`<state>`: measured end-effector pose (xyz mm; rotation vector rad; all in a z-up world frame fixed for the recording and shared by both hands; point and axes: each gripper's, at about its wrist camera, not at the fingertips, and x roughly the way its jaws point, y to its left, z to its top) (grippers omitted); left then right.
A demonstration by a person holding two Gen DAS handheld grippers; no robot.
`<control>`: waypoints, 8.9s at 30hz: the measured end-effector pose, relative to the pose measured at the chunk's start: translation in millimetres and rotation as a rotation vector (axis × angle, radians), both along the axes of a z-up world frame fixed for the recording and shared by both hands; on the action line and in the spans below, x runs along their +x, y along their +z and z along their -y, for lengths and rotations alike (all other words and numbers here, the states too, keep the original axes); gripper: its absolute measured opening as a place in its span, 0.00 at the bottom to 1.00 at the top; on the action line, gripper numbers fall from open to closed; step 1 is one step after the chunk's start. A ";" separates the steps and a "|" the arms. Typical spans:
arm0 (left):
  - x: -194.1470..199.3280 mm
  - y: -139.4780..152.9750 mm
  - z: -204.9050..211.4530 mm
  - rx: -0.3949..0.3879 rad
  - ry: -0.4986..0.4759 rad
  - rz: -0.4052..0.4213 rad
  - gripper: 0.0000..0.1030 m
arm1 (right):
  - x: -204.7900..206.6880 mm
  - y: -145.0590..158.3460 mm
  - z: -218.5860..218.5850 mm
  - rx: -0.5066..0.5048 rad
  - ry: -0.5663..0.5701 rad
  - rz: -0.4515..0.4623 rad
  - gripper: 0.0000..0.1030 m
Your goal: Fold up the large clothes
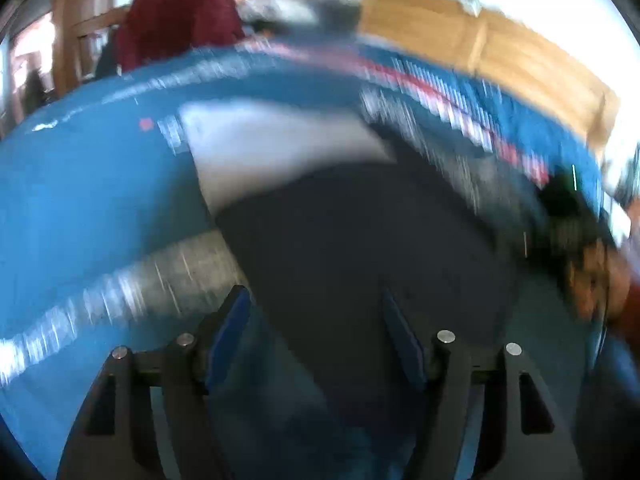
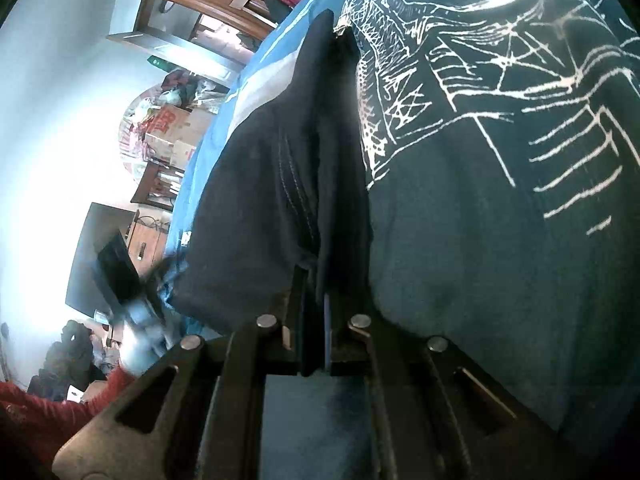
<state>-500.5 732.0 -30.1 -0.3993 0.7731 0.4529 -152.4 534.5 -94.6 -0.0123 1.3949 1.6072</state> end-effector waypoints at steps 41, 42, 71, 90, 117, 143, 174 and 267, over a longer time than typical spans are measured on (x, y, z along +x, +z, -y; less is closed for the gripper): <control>-62.1 -43.2 37.1 0.009 0.440 -0.167 1.00 | -25.2 30.6 14.0 -0.261 -0.348 0.880 1.00; -61.8 -43.2 37.2 0.010 0.440 -0.170 1.00 | -25.1 30.6 14.0 -0.261 -0.348 0.880 1.00; -53.7 -43.4 40.5 0.034 0.454 -0.224 1.00 | -24.9 30.7 13.9 -0.260 -0.347 0.880 1.00; -54.1 -43.1 40.9 0.038 0.454 -0.222 1.00 | -24.8 30.6 14.0 -0.260 -0.347 0.880 1.00; -52.4 -42.9 43.8 0.049 0.460 -0.230 1.00 | -24.4 30.5 13.7 -0.260 -0.346 0.880 1.00; -53.4 -43.0 43.7 0.051 0.461 -0.235 1.00 | -24.1 30.5 13.5 -0.260 -0.346 0.880 1.00; -53.1 -42.4 43.8 0.053 0.461 -0.237 1.00 | -23.8 30.5 13.2 -0.260 -0.345 0.880 1.00; -49.7 -41.0 48.6 0.058 0.467 -0.250 1.00 | -22.9 30.4 12.6 -0.259 -0.344 0.880 1.00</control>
